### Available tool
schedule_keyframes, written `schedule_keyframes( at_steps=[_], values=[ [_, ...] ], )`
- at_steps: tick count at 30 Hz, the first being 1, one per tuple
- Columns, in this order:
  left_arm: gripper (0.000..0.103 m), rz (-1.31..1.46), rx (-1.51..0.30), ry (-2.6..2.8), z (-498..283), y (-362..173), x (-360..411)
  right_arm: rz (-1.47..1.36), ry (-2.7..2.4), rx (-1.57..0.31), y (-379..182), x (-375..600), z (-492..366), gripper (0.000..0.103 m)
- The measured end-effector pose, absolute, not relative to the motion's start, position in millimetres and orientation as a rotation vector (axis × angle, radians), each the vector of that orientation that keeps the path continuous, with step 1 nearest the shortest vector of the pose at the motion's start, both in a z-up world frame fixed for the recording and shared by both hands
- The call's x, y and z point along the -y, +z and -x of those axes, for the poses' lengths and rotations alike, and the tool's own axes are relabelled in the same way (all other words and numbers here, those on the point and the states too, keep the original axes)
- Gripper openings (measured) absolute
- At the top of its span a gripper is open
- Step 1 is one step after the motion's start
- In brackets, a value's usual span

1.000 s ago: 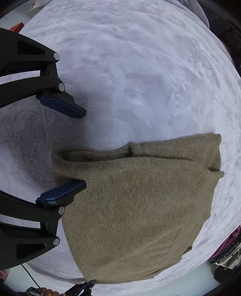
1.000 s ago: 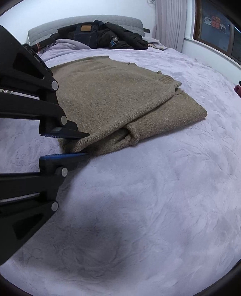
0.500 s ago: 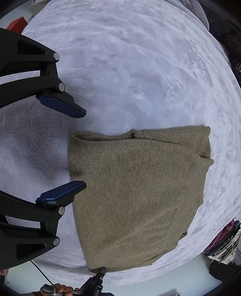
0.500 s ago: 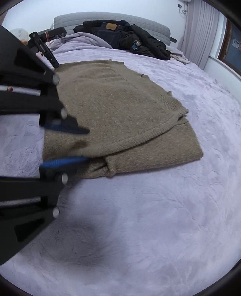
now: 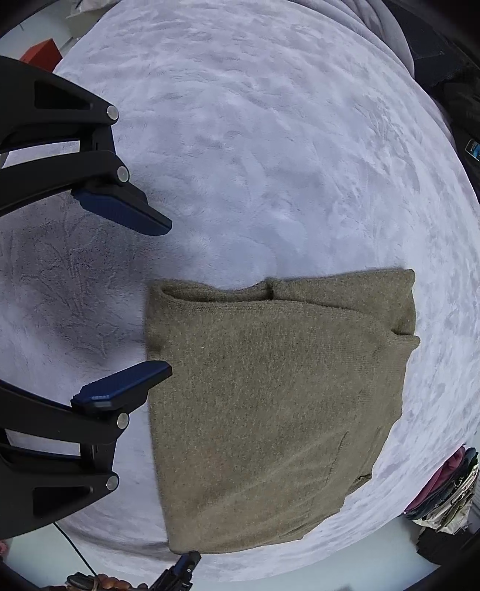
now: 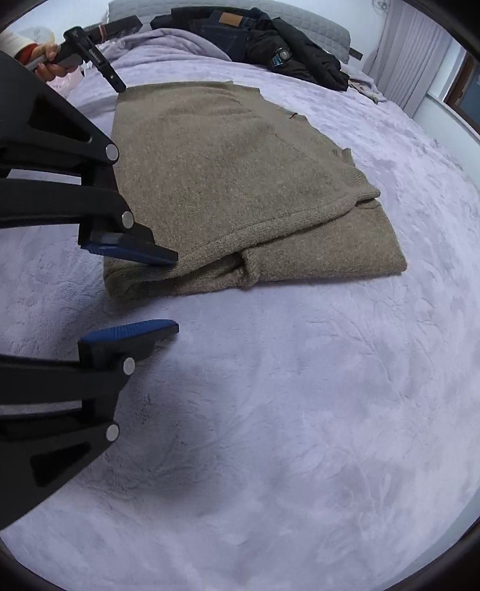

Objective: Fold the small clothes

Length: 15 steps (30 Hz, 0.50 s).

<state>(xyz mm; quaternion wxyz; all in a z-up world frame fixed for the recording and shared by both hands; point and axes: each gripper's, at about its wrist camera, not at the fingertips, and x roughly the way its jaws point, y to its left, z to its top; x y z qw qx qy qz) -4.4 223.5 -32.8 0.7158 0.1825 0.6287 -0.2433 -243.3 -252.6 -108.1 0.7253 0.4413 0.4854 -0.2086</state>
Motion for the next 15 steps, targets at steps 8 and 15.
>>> schedule_keyframes(
  at_steps=[8,15],
  values=[
    [0.072,-0.423,-1.381,-0.514,21.7,-30.5,-212.4,-0.888,-0.405,-1.005,-67.0,219.4,227.6,0.036],
    [0.103,-0.397,-1.384,-0.509,31.2,-32.5,-205.5,-0.859,-0.333,-1.064,-75.1,182.6,201.2,0.052]
  ],
)
